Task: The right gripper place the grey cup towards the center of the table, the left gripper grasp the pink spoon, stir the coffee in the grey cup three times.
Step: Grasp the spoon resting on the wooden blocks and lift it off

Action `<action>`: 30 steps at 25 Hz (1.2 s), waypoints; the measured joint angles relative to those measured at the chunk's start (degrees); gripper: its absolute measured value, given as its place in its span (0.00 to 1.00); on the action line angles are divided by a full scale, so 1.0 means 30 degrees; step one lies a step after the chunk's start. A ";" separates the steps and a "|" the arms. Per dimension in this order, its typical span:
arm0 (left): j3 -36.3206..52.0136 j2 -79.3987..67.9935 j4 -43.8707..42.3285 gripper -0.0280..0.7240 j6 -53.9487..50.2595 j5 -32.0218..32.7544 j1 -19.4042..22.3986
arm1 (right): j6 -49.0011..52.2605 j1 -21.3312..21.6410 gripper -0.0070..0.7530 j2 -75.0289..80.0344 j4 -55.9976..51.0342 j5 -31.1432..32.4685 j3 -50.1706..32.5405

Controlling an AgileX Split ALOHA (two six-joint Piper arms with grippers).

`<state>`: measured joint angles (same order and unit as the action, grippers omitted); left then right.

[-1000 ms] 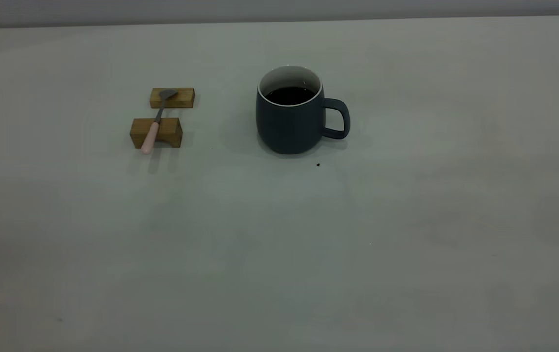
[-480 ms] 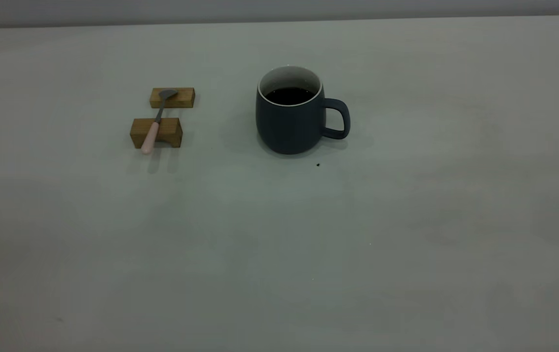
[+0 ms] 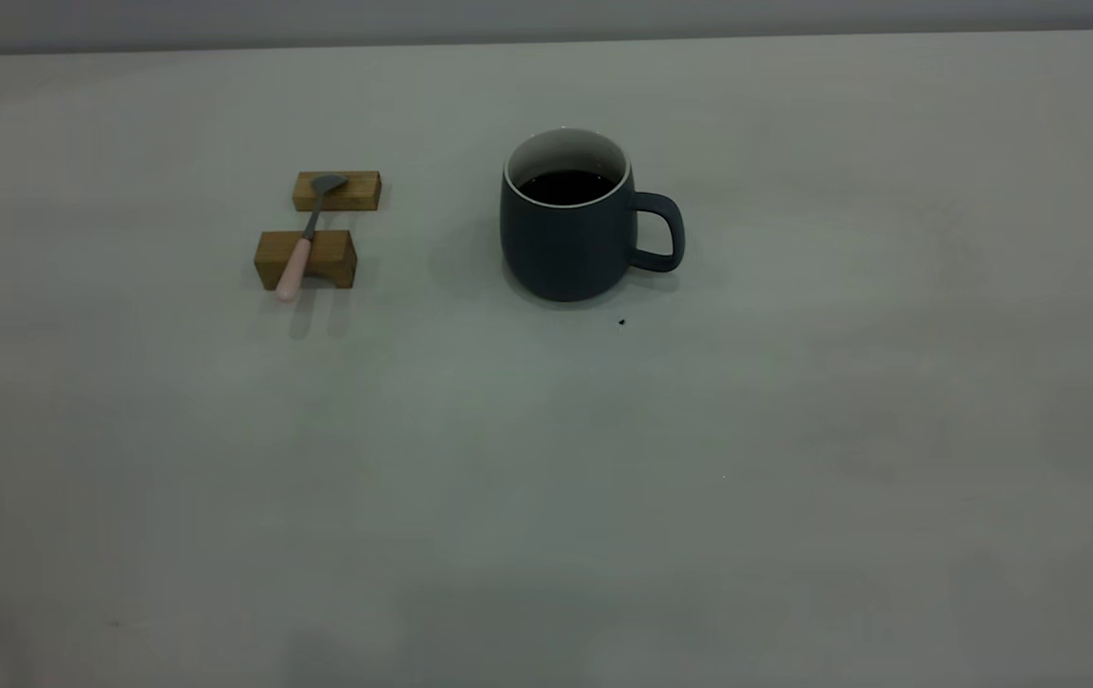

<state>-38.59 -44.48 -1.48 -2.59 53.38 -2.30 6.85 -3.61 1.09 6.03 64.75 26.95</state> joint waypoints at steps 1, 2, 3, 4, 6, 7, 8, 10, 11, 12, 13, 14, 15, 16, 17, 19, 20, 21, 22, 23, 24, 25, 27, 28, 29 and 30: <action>-0.0431 -0.1270 0.0300 0.80 -0.0027 -0.0715 0.0000 | 0.0000 0.0000 0.77 0.0000 0.0000 0.0000 0.0000; -0.0827 -0.2821 0.0493 0.80 -0.0067 -0.1322 0.0000 | 0.0000 0.0000 0.77 0.0000 0.0000 0.0000 0.0000; -0.1346 -0.4434 0.0817 0.80 -0.0145 -0.1806 0.0000 | 0.0000 0.0000 0.77 0.0000 0.0000 0.0000 0.0000; -0.1921 -0.6086 0.0954 0.80 -0.0225 -0.2118 -0.0041 | 0.0000 0.0000 0.77 0.0000 0.0000 0.0000 0.0000; -0.3022 -0.9167 0.1053 0.80 -0.0392 -0.2665 -0.0355 | 0.0000 0.0000 0.77 0.0000 0.0000 0.0000 0.0000; -0.3697 -1.0859 0.1053 0.80 -0.0565 -0.2906 -0.0598 | 0.0000 0.0000 0.77 0.0000 0.0000 0.0000 0.0000; -0.4414 -1.2288 0.1053 0.80 -0.0810 -0.3088 -0.0840 | 0.0000 0.0000 0.77 0.0000 0.0000 0.0000 0.0000; -0.5995 -1.5700 0.1123 0.80 -0.1166 -0.3293 -0.1175 | 0.0000 0.0000 0.77 0.0000 0.0000 0.0000 0.0000; -0.6962 -1.7324 0.1147 0.80 -0.1329 -0.3293 -0.1302 | 0.0000 0.0000 0.77 0.0000 0.0000 0.0000 0.0000; -0.7901 -1.8594 0.1162 0.80 -0.1462 -0.3293 -0.1424 | 0.0000 0.0000 0.77 0.0000 0.0000 0.0000 0.0000; -0.8679 -1.9995 0.1168 0.80 -0.1537 -0.3224 -0.1555 | 0.0000 0.0000 0.77 0.0000 0.0000 0.0000 0.0000; -0.9573 -2.1273 0.1184 0.80 -0.1592 -0.3187 -0.1736 | 0.0000 0.0000 0.77 0.0000 0.0000 0.0000 0.0000; -1.0416 -2.2233 0.1184 0.80 -0.1636 -0.3196 -0.1960 | 0.0000 0.0000 0.77 0.0000 0.0000 0.0000 0.0000; -1.1201 -2.3270 0.1206 0.80 -0.1655 -0.3155 -0.2226 | 0.0000 0.0000 0.77 0.0000 0.0000 0.0000 0.0000; -1.1809 -2.4176 0.1206 0.80 -0.1655 -0.3134 -0.2471 | 0.0000 0.0000 0.77 0.0000 0.0000 0.0000 0.0000; -1.3004 -2.5509 0.1241 0.80 -0.1655 -0.3089 -0.3043 | 0.0000 0.0000 0.77 0.0000 0.0000 0.0000 0.0000; -1.3401 -2.6095 0.1292 0.80 -0.1676 -0.3174 -0.3238 | 0.0000 0.0000 0.77 0.0000 0.0000 0.0000 0.0000; -1.3815 -2.6637 0.1380 0.80 -0.1754 -0.3364 -0.3388 | 0.0000 0.0000 0.77 0.0000 0.0000 0.0000 0.0000; -1.4175 -2.7159 0.1479 0.80 -0.1835 -0.3503 -0.3448 | 0.0000 0.0000 0.77 0.0000 0.0000 0.0000 0.0000; -1.4481 -2.7571 0.1596 0.80 -0.1984 -0.3641 -0.3469 | 0.0000 0.0000 0.77 0.0000 0.0000 0.0000 0.0000; -1.4675 -2.8005 0.1614 0.80 -0.2141 -0.3732 -0.3469 | 0.0000 0.0000 0.77 0.0000 0.0000 0.0000 0.0000; -1.4831 -2.8376 0.1614 0.80 -0.2367 -0.3820 -0.3469 | 0.0000 0.0000 0.77 0.0000 0.0000 0.0000 0.0000; -1.4943 -2.8884 0.1614 0.80 -0.2616 -0.4295 -0.3451 | 0.0000 0.0000 0.77 0.0000 0.0000 0.0000 0.0000; -1.4965 -2.9063 0.1614 0.80 -0.2681 -0.4601 -0.3451 | 0.0000 0.0000 0.77 0.0000 0.0000 0.0000 0.0000; -1.4988 -2.9219 0.1623 0.80 -0.2728 -0.4783 -0.3479 | 0.0000 0.0000 0.77 0.0000 0.0000 0.0000 0.0000; -1.5010 -2.9297 0.1623 0.80 -0.2739 -0.4964 -0.3548 | 0.0000 0.0000 0.77 0.0000 0.0000 0.0000 0.0000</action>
<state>-83.61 -132.37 3.39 -10.81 38.49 -12.94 6.85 -3.61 1.09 6.03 64.75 26.95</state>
